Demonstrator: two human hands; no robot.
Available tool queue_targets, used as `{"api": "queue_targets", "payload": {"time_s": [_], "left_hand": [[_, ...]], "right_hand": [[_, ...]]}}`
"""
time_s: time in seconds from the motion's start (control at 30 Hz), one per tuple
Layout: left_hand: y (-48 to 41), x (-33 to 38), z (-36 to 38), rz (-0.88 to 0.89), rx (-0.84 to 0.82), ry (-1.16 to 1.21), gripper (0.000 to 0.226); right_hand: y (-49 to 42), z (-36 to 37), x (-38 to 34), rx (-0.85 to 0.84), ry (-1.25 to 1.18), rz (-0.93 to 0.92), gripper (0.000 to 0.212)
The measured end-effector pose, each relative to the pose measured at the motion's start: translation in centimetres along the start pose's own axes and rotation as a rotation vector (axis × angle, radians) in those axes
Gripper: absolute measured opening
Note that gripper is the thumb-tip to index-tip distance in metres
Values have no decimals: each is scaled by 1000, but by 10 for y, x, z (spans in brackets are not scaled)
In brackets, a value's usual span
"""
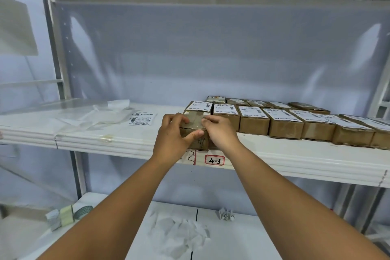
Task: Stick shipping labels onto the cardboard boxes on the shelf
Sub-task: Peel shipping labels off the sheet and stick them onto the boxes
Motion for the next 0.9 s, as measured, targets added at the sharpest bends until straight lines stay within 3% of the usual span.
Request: {"api": "queue_targets", "payload": {"time_s": [0.13, 0.23, 0.37, 0.57, 0.73, 0.9], "left_hand": [[-13, -16, -15, -64, 61, 122, 23], [-32, -44, -28, -127, 77, -81, 14], [-52, -92, -26, -219, -93, -489, 28], [-85, -161, -16, -366, -162, -583, 59], [-68, -122, -35, -365, -75, -643, 18], [-68, -104, -39, -245, 2, -770, 12]], "right_hand": [[-2, -8, -16, 95, 61, -56, 31], [-4, -6, -44, 104, 163, -172, 14], [-10, 25, -80, 7, 288, -284, 17], [-15, 85, -114, -141, 608, -390, 17], [-28, 108, -110, -198, 699, -359, 20], [-33, 111, -98, -199, 715, -321, 21]]}}
Point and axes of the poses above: each hand's wrist, its own y-axis away from the middle knuckle, its own z-axis out of the palm, x = y × z, the point moved 10 cm from there along -y, towards the middle knuckle, and after that the axes turned 3 degrees about z, right-handed, at the moved point
